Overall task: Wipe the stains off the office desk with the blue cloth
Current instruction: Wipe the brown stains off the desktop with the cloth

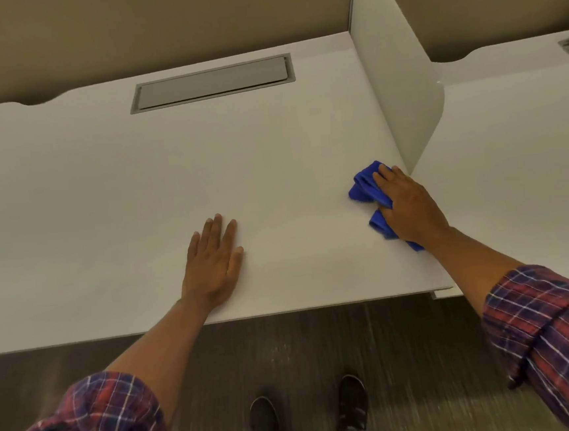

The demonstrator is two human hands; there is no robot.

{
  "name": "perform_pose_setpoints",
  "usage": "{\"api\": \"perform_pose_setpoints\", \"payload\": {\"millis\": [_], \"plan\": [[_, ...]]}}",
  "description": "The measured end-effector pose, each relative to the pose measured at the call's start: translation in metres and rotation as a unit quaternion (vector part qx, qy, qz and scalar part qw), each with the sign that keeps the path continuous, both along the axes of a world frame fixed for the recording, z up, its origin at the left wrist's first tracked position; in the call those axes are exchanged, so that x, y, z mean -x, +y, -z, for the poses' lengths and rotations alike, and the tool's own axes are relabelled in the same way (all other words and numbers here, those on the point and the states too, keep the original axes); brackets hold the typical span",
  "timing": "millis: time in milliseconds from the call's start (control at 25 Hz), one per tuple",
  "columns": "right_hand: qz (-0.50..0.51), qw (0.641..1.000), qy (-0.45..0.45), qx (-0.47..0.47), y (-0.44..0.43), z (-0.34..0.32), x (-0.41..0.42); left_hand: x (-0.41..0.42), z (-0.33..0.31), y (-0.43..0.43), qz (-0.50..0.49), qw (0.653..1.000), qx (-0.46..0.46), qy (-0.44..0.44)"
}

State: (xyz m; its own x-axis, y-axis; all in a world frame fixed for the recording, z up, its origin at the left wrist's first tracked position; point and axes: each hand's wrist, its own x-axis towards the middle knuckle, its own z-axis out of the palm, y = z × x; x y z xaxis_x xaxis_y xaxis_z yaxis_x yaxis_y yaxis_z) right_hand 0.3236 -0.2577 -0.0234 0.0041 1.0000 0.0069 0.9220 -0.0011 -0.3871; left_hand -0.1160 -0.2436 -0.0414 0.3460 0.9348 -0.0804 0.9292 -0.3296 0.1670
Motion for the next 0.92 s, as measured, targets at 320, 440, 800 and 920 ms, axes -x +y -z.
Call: {"api": "perform_pose_setpoints", "payload": {"millis": [320, 440, 800, 920], "plan": [[-0.005, 0.999, 0.036, 0.011, -0.014, 0.000, 0.004, -0.004, -0.004, 0.008, -0.011, 0.997, 0.066, 0.035], [-0.031, 0.998, 0.053, 0.016, -0.053, 0.000, 0.014, -0.020, -0.013, 0.005, -0.041, 0.994, 0.087, 0.049], [-0.066, 0.964, 0.247, 0.067, -0.168, -0.025, 0.050, -0.134, -0.021, -0.097, -0.032, 0.996, 0.052, -0.057], [0.145, 0.884, 0.444, 0.011, -0.198, -0.039, 0.042, -0.157, -0.026, -0.125, -0.031, 0.995, 0.052, -0.078]]}}
